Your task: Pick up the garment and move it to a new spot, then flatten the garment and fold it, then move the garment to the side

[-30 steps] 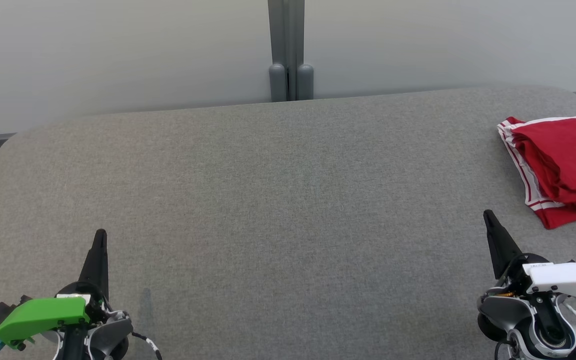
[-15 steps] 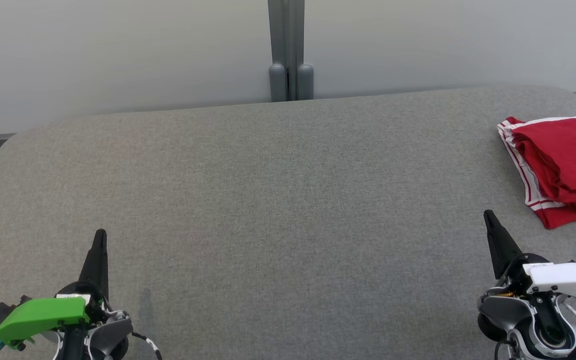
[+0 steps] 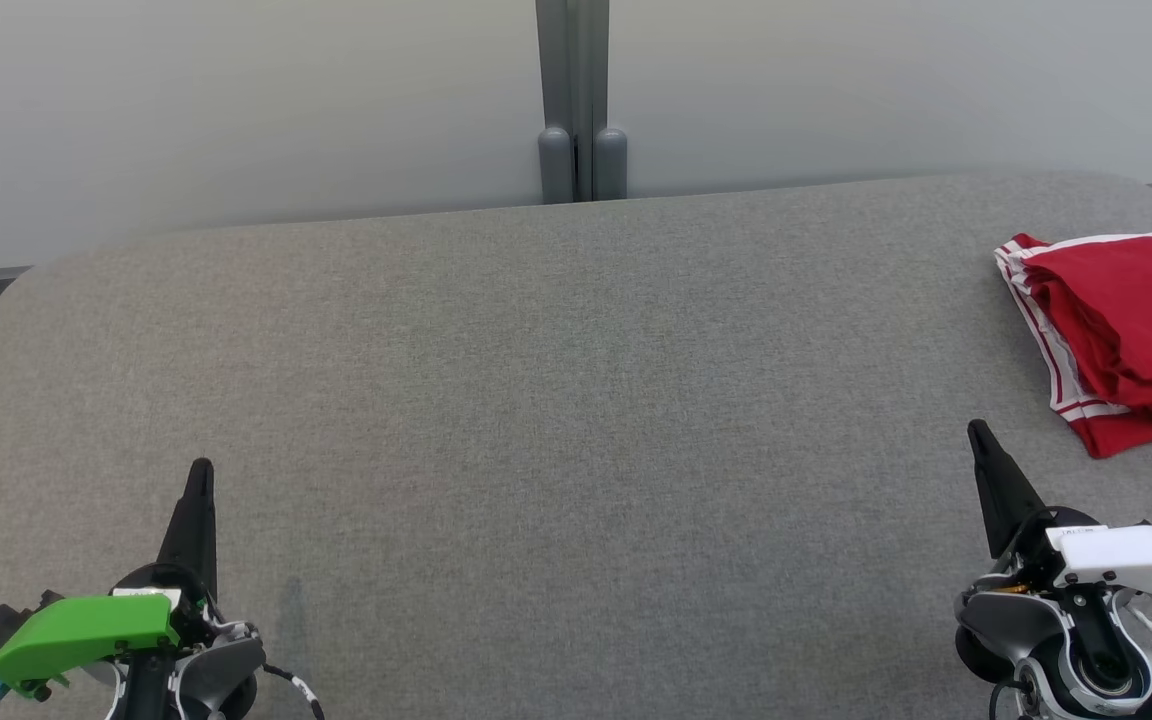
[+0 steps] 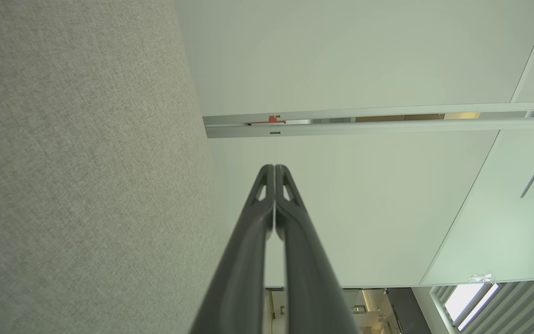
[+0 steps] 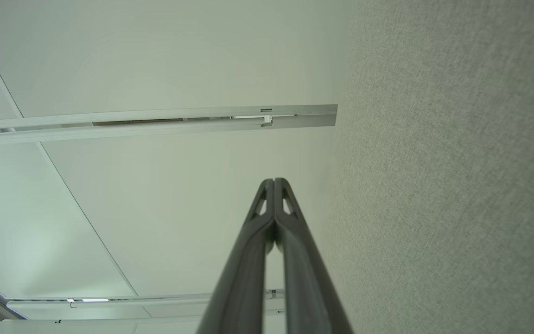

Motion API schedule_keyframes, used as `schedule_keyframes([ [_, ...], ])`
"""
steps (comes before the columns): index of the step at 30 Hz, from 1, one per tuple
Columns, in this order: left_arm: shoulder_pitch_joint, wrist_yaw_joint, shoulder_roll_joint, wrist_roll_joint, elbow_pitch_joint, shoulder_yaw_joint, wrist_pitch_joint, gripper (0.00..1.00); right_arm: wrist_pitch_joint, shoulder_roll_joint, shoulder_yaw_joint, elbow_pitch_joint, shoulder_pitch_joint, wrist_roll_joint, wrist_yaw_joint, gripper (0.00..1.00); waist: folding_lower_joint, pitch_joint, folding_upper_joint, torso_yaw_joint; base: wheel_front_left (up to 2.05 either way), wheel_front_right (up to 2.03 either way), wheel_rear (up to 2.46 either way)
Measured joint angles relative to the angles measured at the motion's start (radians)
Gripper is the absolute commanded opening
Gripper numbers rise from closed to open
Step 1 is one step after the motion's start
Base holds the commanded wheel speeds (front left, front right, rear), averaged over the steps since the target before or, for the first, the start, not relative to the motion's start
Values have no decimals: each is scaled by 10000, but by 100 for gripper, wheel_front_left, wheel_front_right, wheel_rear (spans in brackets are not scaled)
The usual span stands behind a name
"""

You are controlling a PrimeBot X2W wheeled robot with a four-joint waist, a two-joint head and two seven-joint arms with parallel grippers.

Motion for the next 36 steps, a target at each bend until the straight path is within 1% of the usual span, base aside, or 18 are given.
schedule_keyframes([
  [36,-1,0,-23,42,2,33,35,0,33,36,-40,2,-3,-59,0,0,0,0,0,0,0,0,0],
])
